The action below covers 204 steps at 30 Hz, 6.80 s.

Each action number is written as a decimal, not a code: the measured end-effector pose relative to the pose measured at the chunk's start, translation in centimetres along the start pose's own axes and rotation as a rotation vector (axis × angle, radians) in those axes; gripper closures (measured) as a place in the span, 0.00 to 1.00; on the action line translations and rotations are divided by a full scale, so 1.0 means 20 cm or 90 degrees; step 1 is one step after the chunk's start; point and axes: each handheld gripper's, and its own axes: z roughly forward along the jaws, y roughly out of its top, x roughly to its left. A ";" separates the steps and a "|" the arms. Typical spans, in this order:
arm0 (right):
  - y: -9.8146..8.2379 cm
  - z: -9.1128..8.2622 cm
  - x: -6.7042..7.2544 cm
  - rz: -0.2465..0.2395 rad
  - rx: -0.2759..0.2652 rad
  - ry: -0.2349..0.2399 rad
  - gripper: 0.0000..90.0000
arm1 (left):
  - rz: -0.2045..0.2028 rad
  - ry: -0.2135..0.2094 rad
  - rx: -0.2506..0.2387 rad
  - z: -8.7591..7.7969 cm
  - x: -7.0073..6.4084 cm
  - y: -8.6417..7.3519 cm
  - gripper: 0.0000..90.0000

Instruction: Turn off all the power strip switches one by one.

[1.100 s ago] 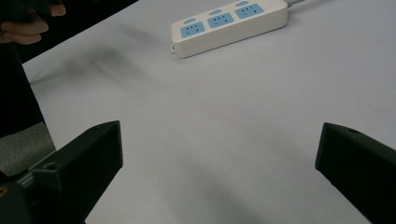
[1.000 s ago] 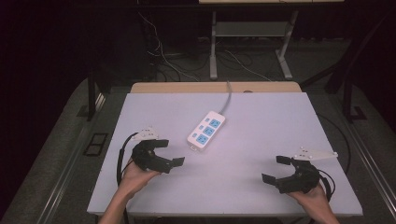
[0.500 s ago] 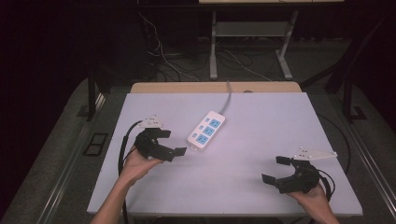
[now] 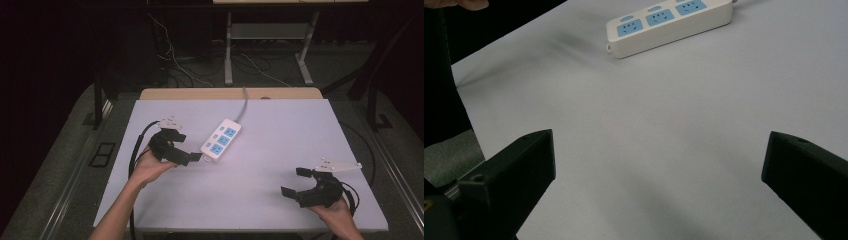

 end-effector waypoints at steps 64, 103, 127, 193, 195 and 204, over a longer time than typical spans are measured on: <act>-0.02 0.01 -0.02 -0.002 0.018 -0.006 0.01 | -0.009 0.003 0.079 0.32 0.26 0.15 0.99; -0.02 0.02 -0.03 -0.006 0.026 -0.003 0.01 | -0.023 -0.018 0.105 0.48 0.26 0.08 0.99; -0.02 -0.01 -0.04 -0.005 0.018 -0.011 0.01 | -0.046 -0.013 0.099 0.51 0.27 0.09 1.00; -0.02 -0.02 -0.06 0.000 0.013 -0.017 0.01 | -0.023 0.020 0.095 0.53 0.29 0.31 0.99; -0.02 -0.02 -0.06 0.000 0.014 -0.017 0.01 | -0.023 0.021 0.096 0.54 0.30 0.31 0.99; -0.02 -0.02 -0.06 -0.001 0.015 -0.017 0.01 | -0.025 0.020 0.105 0.58 0.30 0.29 0.99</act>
